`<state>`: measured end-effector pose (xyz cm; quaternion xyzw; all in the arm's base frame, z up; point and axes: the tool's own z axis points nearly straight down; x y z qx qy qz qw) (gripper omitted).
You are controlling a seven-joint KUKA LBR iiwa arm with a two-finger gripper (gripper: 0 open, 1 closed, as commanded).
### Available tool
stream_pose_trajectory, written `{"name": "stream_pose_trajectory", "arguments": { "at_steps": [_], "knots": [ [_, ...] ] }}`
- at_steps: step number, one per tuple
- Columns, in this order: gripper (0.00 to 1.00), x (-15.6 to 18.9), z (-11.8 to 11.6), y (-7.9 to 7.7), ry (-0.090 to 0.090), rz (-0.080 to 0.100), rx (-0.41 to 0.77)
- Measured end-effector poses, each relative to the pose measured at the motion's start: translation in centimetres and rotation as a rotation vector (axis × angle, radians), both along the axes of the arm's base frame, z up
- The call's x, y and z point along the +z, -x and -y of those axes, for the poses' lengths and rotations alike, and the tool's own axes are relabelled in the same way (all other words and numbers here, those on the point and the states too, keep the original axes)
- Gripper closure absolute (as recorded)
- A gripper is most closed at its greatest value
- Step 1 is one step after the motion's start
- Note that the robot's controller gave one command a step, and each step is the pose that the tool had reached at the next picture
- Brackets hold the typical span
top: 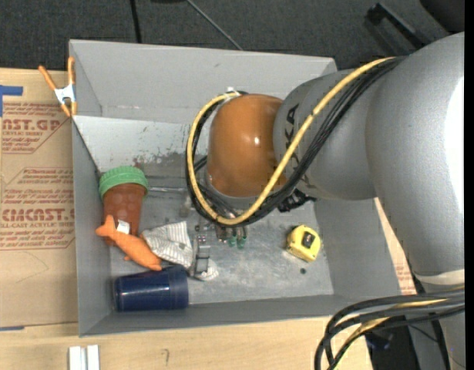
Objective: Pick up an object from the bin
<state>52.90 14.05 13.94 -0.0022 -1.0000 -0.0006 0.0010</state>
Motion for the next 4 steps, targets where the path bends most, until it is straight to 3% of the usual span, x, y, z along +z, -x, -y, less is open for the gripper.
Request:
{"name": "stream_pose_trajectory", "arguments": {
  "at_steps": [1,2,3,4],
  "knots": [
    [0.00,-3.1,0.5,0.6,-0.001,0.003,-0.086],
    [0.00,-6.6,1.3,1.8,0.001,0.004,0.014],
    [1.00,-6.9,-0.5,3.8,0.003,0.003,-0.196],
    [1.00,-6.9,-0.5,3.8,0.003,0.003,-0.196]
  ]
}}
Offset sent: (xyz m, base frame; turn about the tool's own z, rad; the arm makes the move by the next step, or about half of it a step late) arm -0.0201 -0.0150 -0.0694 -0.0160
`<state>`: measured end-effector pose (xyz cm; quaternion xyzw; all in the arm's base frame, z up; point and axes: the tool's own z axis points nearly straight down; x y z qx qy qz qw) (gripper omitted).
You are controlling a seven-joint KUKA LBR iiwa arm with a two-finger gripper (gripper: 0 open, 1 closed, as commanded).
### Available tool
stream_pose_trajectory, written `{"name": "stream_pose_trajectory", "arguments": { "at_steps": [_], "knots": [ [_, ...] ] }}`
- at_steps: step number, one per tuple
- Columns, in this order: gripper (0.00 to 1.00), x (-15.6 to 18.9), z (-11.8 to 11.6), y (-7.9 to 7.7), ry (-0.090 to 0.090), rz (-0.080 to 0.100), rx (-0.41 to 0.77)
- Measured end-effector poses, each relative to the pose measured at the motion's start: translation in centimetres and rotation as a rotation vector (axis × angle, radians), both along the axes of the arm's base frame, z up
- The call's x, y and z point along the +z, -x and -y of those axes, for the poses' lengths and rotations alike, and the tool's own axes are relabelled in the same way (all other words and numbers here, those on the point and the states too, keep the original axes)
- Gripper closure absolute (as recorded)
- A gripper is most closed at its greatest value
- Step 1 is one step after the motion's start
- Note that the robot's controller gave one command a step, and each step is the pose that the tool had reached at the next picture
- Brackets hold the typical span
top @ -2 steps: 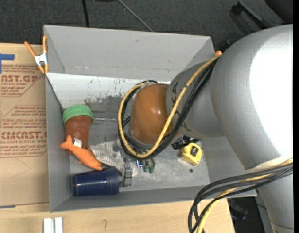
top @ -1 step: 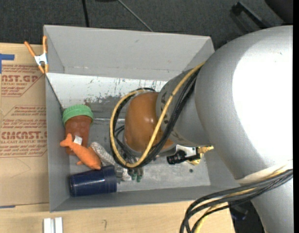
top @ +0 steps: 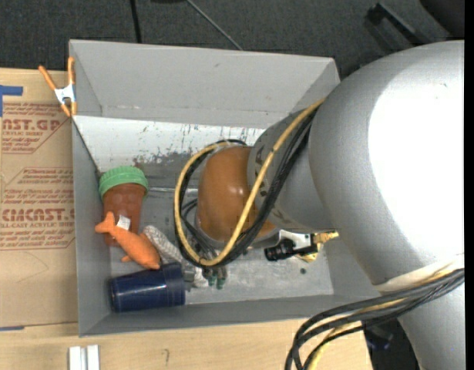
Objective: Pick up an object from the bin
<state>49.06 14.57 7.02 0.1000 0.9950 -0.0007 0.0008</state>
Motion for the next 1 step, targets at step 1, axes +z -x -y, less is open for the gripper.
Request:
{"name": "stream_pose_trajectory", "arguments": {
  "at_steps": [1],
  "knots": [
    [1.00,0.31,0.02,0.11,0.001,-0.004,0.000]
  ]
}}
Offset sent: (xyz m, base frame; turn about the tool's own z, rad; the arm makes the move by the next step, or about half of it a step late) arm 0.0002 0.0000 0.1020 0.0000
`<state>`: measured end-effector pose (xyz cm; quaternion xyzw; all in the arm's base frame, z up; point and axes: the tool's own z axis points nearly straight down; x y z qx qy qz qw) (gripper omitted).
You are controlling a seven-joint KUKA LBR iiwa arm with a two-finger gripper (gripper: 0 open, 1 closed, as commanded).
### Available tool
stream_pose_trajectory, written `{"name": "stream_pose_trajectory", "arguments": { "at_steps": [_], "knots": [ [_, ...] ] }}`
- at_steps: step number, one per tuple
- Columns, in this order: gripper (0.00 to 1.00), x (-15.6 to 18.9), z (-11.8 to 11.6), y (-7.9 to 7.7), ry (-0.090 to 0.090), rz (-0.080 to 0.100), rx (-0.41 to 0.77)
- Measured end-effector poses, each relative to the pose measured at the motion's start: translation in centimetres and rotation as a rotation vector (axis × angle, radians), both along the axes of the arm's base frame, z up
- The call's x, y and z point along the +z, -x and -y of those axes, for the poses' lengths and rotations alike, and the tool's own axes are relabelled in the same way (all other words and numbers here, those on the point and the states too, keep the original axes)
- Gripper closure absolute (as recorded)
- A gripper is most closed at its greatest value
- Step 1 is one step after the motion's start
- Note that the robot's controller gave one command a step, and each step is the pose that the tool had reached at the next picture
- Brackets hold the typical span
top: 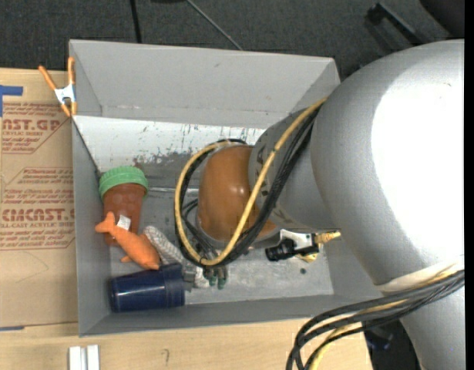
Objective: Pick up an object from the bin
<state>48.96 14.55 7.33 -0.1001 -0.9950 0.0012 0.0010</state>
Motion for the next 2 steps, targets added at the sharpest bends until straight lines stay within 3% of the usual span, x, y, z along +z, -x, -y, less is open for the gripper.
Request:
{"name": "stream_pose_trajectory", "arguments": {
  "at_steps": [1,2],
  "knots": [
    [1.00,2.1,0.0,0.3,0.001,-0.009,0.001],
    [1.00,4.5,-0.1,0.1,-0.001,-0.005,0.001]
  ]
}}
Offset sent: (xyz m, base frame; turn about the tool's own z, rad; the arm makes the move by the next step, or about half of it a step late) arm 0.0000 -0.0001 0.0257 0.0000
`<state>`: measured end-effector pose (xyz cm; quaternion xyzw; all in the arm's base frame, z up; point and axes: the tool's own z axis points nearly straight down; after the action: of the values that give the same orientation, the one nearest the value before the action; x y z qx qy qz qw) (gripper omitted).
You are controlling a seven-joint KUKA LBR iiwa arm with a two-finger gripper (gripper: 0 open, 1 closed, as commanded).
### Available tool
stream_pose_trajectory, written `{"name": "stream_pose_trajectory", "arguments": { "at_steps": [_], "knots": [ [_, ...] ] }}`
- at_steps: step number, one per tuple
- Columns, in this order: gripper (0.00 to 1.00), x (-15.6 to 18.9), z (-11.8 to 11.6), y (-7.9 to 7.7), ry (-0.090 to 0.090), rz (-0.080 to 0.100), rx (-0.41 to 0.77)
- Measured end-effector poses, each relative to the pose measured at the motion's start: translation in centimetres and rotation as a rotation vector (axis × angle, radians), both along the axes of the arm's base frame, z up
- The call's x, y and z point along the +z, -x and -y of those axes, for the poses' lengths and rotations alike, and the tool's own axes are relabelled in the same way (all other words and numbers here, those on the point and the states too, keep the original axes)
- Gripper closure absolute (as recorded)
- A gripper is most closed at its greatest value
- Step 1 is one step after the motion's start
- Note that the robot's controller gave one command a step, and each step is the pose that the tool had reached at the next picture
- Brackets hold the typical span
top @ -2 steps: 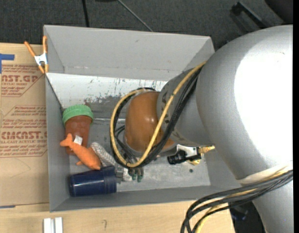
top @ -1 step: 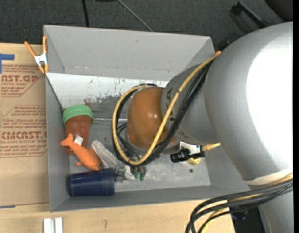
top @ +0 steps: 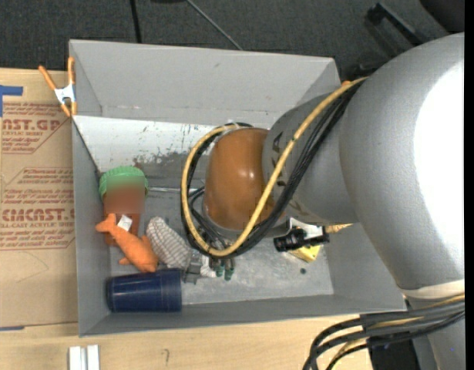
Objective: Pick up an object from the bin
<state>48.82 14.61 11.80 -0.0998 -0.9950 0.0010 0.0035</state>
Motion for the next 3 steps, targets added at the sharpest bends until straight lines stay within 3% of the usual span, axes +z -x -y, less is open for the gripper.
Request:
{"name": "stream_pose_trajectory", "arguments": {
  "at_steps": [3],
  "knots": [
    [1.00,5.6,-0.1,-0.2,-0.003,0.008,0.001]
  ]
}}
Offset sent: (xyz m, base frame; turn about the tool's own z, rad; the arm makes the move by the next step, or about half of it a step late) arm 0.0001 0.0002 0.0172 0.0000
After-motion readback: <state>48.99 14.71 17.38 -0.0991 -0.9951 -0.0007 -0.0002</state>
